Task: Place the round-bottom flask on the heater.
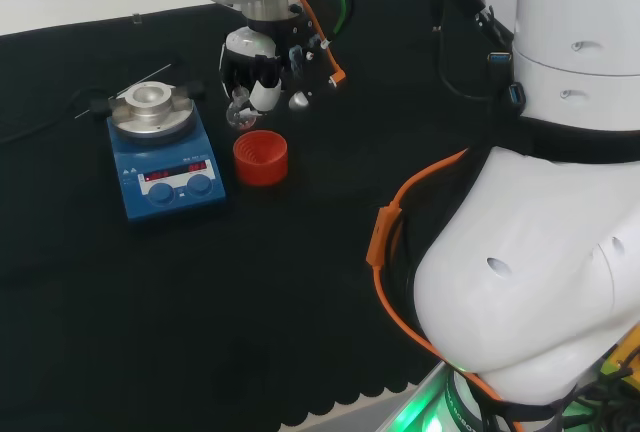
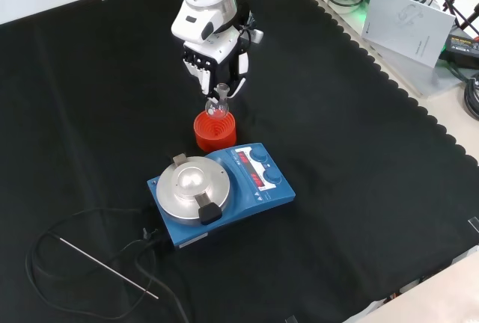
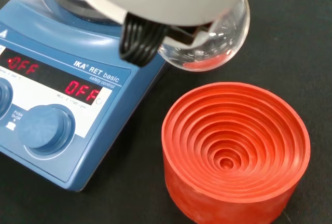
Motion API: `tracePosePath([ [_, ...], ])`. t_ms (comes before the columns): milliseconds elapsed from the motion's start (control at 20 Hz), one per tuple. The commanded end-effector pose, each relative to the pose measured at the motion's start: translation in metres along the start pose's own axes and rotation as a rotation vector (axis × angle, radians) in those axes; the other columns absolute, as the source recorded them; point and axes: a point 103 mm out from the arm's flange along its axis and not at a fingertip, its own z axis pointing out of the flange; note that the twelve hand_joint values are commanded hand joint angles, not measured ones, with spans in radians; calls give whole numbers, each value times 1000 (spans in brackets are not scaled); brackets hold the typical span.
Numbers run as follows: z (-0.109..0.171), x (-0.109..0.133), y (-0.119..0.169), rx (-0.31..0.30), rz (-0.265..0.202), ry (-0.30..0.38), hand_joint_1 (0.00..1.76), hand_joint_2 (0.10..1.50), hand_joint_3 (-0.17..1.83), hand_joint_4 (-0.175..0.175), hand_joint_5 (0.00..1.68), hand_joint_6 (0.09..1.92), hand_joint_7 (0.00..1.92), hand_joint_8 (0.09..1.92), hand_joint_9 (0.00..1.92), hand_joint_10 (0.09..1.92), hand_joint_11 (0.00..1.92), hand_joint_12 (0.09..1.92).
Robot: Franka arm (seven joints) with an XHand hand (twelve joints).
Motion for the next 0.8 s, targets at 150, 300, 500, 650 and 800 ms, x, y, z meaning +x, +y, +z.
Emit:
tracePosePath([
  [150,0,1,5,5,4,0,1323,532,876,-175,1175,760,1444,648,1665,365,1667,905],
  [300,0,2,6,0,0,3,1323,531,878,-175,1176,760,1444,647,1667,364,1668,905],
  [500,-7,4,11,0,0,-8,1323,530,879,-175,1177,759,1445,646,1669,364,1670,906],
  [650,-14,6,14,-9,-5,-11,1323,528,882,-175,1178,758,1447,645,1671,363,1672,907],
  [800,-24,5,16,-14,-14,-15,1323,525,887,-175,1181,756,1448,645,1675,362,1673,908],
])
